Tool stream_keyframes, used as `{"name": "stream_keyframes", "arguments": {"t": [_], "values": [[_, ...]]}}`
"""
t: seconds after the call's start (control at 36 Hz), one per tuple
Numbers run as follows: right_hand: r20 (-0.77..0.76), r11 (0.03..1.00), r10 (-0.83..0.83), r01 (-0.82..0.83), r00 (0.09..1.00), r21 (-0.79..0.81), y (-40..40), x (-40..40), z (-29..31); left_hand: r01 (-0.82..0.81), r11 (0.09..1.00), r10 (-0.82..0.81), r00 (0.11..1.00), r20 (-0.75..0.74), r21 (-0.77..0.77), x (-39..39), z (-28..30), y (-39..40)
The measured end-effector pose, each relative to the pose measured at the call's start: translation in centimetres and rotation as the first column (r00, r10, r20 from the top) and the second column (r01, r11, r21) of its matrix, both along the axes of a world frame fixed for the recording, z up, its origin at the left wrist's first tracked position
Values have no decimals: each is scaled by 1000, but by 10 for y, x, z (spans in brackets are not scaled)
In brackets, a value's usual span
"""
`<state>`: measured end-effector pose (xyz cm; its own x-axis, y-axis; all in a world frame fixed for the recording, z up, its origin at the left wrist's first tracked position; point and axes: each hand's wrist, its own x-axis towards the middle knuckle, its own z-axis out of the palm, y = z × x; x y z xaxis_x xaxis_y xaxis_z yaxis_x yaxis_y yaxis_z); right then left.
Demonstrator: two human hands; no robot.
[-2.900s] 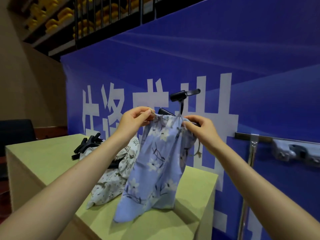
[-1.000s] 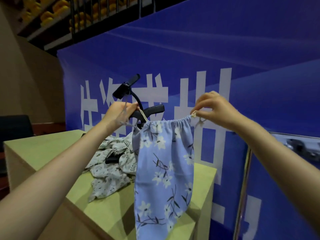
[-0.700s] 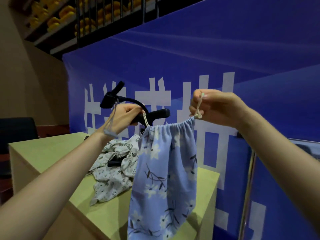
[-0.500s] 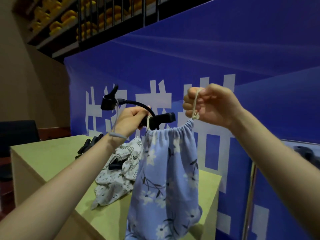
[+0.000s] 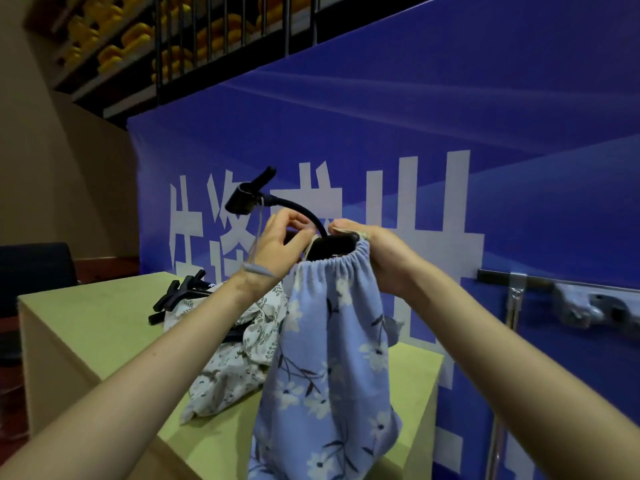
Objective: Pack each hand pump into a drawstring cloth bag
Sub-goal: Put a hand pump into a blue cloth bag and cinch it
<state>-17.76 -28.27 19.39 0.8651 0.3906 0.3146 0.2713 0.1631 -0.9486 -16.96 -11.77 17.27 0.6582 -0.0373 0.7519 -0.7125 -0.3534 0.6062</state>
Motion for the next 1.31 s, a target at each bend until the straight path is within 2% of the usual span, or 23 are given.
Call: {"name": "stream_keyframes", "arguments": {"t": [0.08, 0.14, 0.25, 0.33, 0.39, 0.44, 0.53, 0.61, 0.69, 0.81, 0.86, 0.89, 0.94, 1.0, 1.06, 1.14, 1.22, 1.31], "values": [[102, 988, -115, 124, 988, -88, 8, 7, -2, -38, 996, 34, 998, -50, -86, 6, -3, 0], [115, 977, -166, 179, 979, -116, 8, 6, -2, -47, 991, 33, 993, -114, -123, 5, -3, -1], [215, 974, -69, 113, 974, -198, 4, 2, -2, 112, 952, -186, 950, -249, -284, 1, -4, -8], [258, 957, -58, 127, 964, -261, 6, 0, -4, 125, 924, -227, 940, -255, -362, 0, 3, -13], [327, 960, -121, 195, 937, -201, 8, -3, -4, 136, 920, -235, 942, -238, -367, -2, 2, -14], [443, 957, -232, 285, 866, -57, 9, -7, -4, 167, 912, -254, 948, -193, -376, -2, -5, -11], [550, 958, -284, 263, 786, 118, 4, -16, 0, 138, 924, -184, 978, -101, -357, -3, -10, -10], [617, 979, -201, 178, 761, 99, 0, -26, 9, 119, 934, -142, 989, -43, -336, -7, -10, -11], [650, 973, -169, 229, 741, -8, 0, -30, 20, 129, 922, -162, 985, -61, -364, -8, -9, -14], [631, 938, -196, 332, 750, -103, 1, -28, 29, 124, 939, -151, 987, -58, -321, -7, -9, -19], [559, 924, -209, 348, 803, -155, 1, -22, 29, 155, 939, -179, 982, -52, -308, -11, -10, -22], [481, 928, -192, 318, 855, -194, -1, -17, 27, 173, 930, -204, 977, -64, -325, -13, -10, -23], [230, 965, -106, 155, 967, -209, -7, -6, 22, 224, 880, -284, 955, -85, -418, -16, -8, -23], [-13, 991, -1, 0, 1000, -131, -12, 0, 16, 267, 842, -337, 939, -69, -469, -12, -9, -20], [-118, 994, 51, -62, 992, -85, -15, 1, 10, 251, 909, -288, 955, -66, -333, -12, -11, -16], [-151, 990, 41, -60, 988, -124, -15, 0, 5, 197, 971, -212, 972, -103, -137, -19, -13, -15], [-127, 983, 24, -47, 992, -177, -14, 0, 2, 97, 992, -111, 978, -176, -82, -21, -8, -17], [1, 984, 31, -31, 1000, -174, -13, 3, -1, 80, 996, -87, 960, -267, -37, -21, -5, -18]]}}
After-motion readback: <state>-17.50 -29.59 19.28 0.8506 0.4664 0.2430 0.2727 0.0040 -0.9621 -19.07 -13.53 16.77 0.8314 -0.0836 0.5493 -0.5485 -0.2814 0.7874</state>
